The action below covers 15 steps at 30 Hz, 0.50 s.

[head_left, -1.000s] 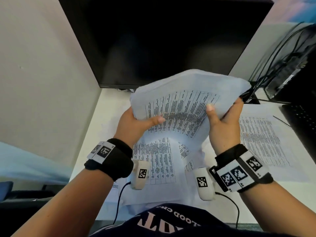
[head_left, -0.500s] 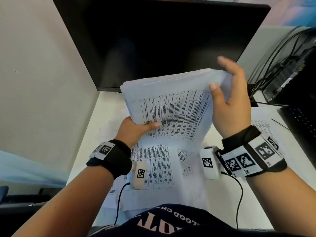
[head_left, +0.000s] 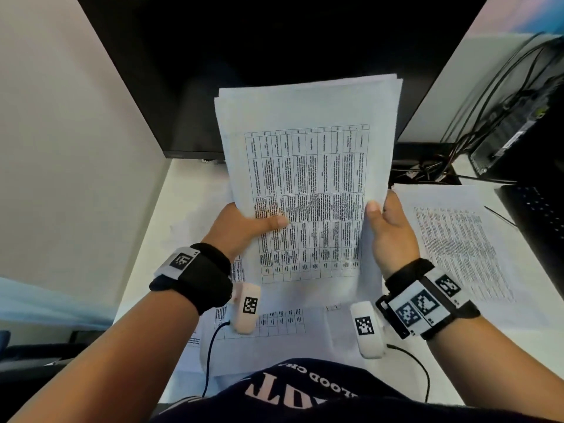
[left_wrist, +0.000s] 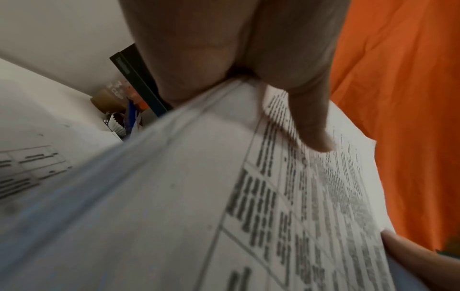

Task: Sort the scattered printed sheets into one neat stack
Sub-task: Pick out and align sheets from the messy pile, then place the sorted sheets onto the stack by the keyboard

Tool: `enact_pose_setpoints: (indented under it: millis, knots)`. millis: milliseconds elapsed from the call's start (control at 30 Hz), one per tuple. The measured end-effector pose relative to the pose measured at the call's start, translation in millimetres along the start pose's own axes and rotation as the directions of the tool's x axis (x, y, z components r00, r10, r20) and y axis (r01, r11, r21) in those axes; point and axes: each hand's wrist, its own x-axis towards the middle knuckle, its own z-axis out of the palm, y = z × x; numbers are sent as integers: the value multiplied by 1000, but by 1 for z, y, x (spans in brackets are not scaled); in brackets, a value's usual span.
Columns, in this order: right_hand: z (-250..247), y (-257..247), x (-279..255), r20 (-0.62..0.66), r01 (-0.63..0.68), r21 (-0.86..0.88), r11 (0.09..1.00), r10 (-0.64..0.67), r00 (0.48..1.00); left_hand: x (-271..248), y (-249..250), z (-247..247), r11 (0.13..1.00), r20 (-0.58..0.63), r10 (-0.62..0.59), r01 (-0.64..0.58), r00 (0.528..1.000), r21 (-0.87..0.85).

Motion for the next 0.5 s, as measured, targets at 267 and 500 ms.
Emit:
enact_pose_setpoints:
  millis: [267,500]
  knots:
    - [-28,21,7,136,-166,-89,982,177,975,0,-11,11,993,13,-36,34,999,113]
    - [-53,50,5,101,-298,-203,933,323,941,-12,-20,39,955,147,-199,157,969,253]
